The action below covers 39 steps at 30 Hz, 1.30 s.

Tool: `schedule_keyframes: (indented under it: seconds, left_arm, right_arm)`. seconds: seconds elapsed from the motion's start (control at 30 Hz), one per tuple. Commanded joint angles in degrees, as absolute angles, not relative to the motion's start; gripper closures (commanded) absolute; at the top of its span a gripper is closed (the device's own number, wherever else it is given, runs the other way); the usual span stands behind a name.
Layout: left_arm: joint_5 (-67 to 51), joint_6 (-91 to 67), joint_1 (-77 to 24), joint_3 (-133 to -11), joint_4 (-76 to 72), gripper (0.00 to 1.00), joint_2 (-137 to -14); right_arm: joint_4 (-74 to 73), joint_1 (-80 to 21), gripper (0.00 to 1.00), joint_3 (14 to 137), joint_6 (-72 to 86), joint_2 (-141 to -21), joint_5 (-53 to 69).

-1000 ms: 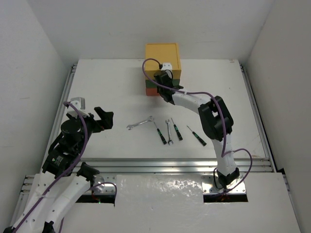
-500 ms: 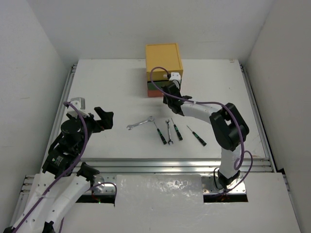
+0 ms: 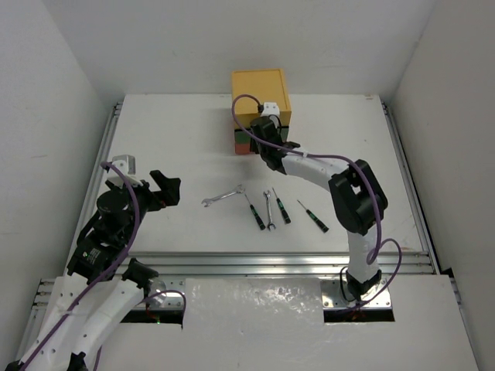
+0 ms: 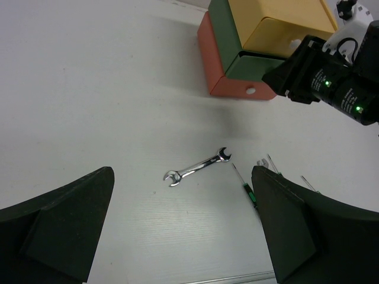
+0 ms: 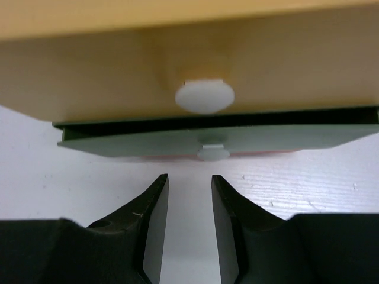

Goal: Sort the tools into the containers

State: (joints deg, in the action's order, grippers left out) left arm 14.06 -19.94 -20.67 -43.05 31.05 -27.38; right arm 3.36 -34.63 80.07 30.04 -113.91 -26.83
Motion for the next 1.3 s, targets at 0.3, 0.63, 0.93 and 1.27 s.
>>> schedule_keyframes:
  seconds: [0.3,0.63,0.93,1.27]
  left_arm:
    - [13.71,-19.42,-20.92,-42.89,28.04,0.0,-27.42]
    - [13.45,-19.42,-20.92,-42.89,28.04,0.0,-28.04]
    - [13.45,-19.34,-20.83,-42.98,28.04,0.01,-28.21]
    - [13.54,-19.34,-20.92,-42.98,28.12,0.0,-28.12]
  right_arm:
    - [1.23,-32.78,0.63,86.22,27.51,-117.69,-27.25]
    - [2.72,-31.46,0.65,90.0,24.44,-121.11,-25.23]
    - [2.73,-31.38,0.87,91.67,23.55,-121.29,-25.75]
    - [5.01,-32.17,1.0,86.49,25.66,-118.48,-23.38]
